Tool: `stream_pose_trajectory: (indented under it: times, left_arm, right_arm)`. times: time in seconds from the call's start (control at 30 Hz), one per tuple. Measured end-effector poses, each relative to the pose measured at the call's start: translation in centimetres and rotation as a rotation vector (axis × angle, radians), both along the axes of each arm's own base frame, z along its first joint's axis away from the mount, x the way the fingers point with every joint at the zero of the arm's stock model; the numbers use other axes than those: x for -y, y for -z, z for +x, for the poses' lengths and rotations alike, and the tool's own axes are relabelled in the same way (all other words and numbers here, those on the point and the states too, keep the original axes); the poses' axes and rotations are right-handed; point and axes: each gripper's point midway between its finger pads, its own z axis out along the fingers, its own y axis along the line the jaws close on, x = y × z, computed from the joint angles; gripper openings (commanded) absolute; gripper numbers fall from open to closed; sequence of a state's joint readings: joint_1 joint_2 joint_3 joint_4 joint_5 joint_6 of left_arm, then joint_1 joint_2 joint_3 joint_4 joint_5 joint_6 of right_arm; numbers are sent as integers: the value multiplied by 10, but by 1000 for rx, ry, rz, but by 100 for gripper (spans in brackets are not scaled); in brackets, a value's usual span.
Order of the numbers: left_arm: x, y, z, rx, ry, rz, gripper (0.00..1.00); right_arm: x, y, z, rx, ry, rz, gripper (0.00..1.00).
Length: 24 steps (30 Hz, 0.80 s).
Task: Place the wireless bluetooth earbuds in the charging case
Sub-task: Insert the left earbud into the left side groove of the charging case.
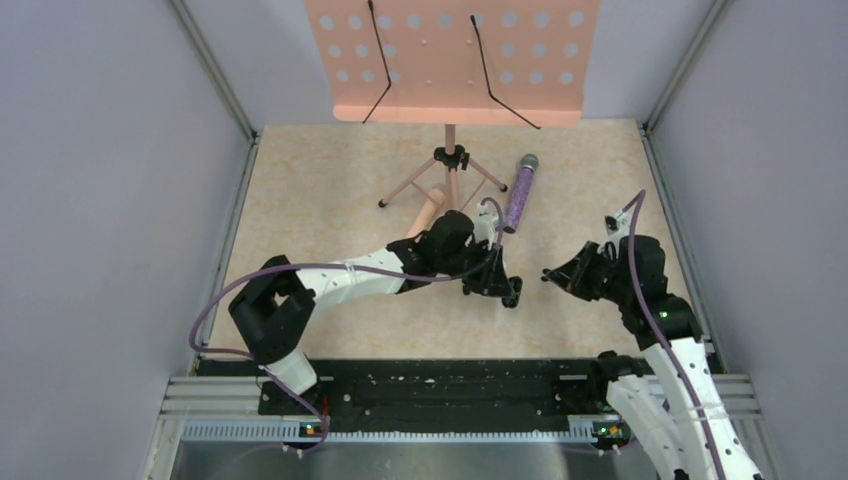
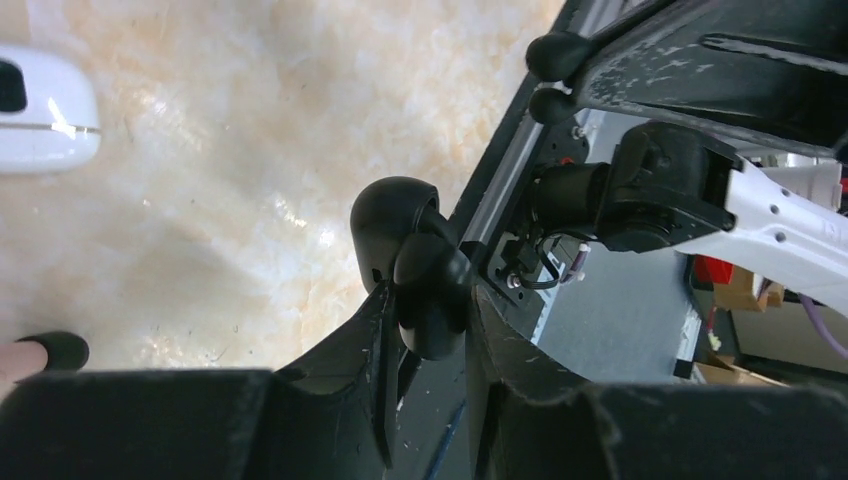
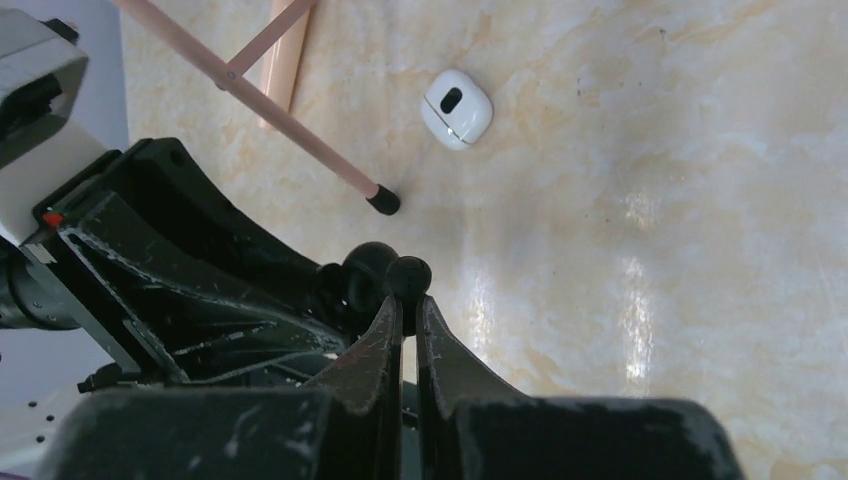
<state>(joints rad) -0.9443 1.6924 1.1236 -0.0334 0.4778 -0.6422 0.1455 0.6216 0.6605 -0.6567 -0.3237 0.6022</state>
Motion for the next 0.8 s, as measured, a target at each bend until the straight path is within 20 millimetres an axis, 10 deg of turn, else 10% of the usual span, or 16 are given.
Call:
stream_pose_trajectory:
  times: [0.33,0.8]
  left_arm:
    - [1,-38,5,283,63,-199,0]
    - [25,-65,19,215,46,-194,0]
  right_arm:
    - [5,-25,-26,32,-74,-74,0]
    - [-13,-34,-40,69,-242,-41,0]
